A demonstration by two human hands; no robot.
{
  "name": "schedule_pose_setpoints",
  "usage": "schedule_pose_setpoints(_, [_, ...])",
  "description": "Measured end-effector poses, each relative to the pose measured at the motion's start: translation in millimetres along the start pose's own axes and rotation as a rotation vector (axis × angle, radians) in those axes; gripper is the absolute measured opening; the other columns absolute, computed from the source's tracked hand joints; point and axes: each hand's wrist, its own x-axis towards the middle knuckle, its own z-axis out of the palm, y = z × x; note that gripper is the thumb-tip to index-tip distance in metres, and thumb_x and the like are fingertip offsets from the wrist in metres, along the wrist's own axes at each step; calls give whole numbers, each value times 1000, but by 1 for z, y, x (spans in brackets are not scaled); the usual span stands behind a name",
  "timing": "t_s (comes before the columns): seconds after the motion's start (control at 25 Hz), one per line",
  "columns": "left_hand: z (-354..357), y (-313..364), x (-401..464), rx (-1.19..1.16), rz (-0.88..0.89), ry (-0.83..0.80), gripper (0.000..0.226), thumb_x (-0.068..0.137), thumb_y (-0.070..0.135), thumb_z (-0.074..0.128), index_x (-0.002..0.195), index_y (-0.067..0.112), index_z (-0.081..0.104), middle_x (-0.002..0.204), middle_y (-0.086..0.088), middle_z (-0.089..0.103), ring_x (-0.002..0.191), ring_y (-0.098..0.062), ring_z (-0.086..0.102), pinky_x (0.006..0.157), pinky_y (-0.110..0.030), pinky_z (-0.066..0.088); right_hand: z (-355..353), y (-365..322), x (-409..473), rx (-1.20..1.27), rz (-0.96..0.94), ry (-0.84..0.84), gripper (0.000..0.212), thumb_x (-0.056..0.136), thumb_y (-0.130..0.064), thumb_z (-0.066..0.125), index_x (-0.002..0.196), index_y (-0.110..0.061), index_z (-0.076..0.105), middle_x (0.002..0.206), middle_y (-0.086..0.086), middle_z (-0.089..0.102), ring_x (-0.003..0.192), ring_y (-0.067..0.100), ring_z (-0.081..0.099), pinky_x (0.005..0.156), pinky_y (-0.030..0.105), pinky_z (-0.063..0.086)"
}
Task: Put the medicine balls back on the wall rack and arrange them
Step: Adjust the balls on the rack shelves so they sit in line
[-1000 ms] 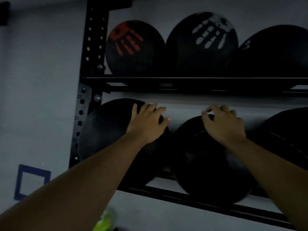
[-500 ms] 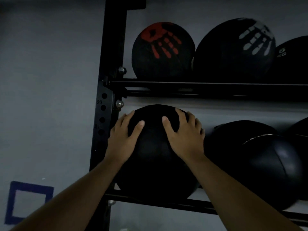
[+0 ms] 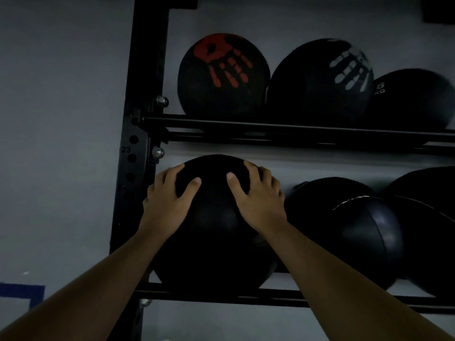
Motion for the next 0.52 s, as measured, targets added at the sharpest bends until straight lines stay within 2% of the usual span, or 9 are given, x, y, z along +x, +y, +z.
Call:
schedule_pose_setpoints(0.08, [3, 20, 4, 14, 60, 17, 61, 91, 65, 50, 146, 38, 47, 156, 5, 47, 146, -24, 42, 121, -59, 30, -14, 5, 4, -28, -27, -58, 72, 95, -76, 27, 158, -40, 28, 164, 5, 31, 150, 34, 30, 120, 57, 29])
schedule_pose_setpoints(0.2, [16, 60, 17, 95, 256, -21, 39, 95, 49, 60, 132, 34, 61, 138, 9, 61, 132, -19, 55, 115, -52, 41, -48, 22, 13, 51, -54, -37, 55, 101, -65, 31, 142, -35, 50, 145, 4, 51, 133, 30, 48, 104, 46, 44])
schedule_pose_setpoints(0.36, [53, 124, 32, 161, 463, -98, 22, 98, 38, 61, 118, 32, 69, 116, 19, 62, 113, -12, 63, 98, -38, 52, -121, 61, 38, 52, -85, 106, 39, 103, -53, 42, 118, -25, 65, 122, 4, 68, 113, 26, 61, 90, 37, 47])
schedule_pose_setpoints(0.52, [124, 213, 41, 97, 618, -33, 20, 99, 35, 60, 113, 27, 73, 108, 17, 64, 101, -10, 65, 91, -36, 54, -221, 130, 74, 13, -136, 248, 42, 105, -50, 41, 88, -17, 61, 85, 2, 66, 85, 25, 63, 67, 34, 39])
